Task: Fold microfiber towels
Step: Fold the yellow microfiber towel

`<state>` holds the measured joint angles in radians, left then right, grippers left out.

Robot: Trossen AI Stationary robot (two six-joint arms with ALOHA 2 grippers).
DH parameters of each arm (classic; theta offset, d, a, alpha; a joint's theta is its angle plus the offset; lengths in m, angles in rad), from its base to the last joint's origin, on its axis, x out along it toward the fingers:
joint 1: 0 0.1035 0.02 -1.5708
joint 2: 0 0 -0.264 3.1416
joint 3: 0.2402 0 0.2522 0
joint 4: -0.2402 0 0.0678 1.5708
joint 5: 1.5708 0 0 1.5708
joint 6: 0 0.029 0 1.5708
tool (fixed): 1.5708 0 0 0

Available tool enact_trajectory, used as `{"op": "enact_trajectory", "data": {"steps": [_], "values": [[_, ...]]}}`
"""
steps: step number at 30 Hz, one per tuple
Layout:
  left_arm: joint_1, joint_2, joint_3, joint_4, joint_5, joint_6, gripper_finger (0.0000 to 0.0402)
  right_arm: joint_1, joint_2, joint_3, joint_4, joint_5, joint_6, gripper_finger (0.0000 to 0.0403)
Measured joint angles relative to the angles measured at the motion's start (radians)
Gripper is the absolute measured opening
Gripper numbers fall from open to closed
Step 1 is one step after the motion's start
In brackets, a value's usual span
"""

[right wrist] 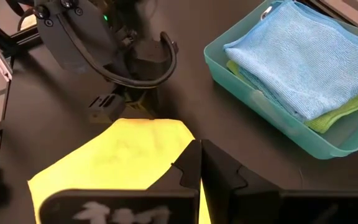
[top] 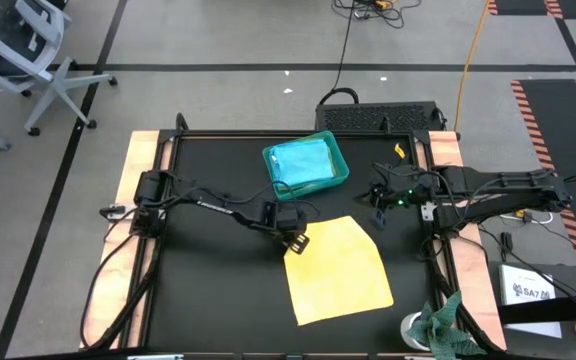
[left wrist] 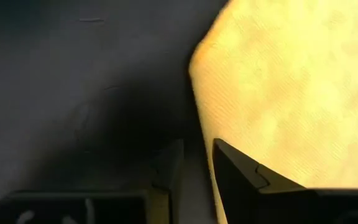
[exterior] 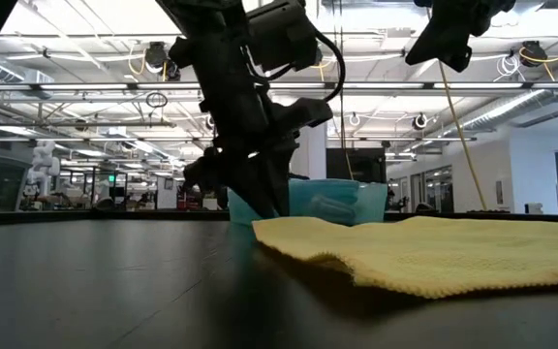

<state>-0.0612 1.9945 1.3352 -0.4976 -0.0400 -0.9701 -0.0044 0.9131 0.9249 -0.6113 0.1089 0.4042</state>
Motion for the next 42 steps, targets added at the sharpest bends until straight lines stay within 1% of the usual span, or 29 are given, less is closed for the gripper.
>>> {"op": "enact_trajectory", "data": {"steps": [11,18,26,33,37,42], "values": [[0.002,0.000,-0.010,0.114,0.027,0.007,0.0088,0.000,0.000,0.000,0.000,0.000,0.000,0.0000],[0.002,0.000,-0.010,0.100,0.035,0.010,0.0088,0.000,0.000,0.000,0.000,0.000,-0.001,0.0000],[0.005,0.000,-0.010,0.099,0.062,0.057,0.0088,0.000,0.000,0.000,0.000,0.000,-0.004,0.0000],[0.005,0.000,-0.010,0.099,0.057,0.060,0.0088,0.000,0.000,0.000,0.000,0.000,-0.022,0.0000],[0.007,0.008,-0.010,0.105,0.005,0.050,0.0088,0.000,0.000,0.000,0.000,0.000,-0.023,0.0000],[0.018,0.023,-0.009,0.143,0.011,0.025,0.0088,0.000,0.000,0.000,0.000,0.000,-0.023,0.0000]]}}
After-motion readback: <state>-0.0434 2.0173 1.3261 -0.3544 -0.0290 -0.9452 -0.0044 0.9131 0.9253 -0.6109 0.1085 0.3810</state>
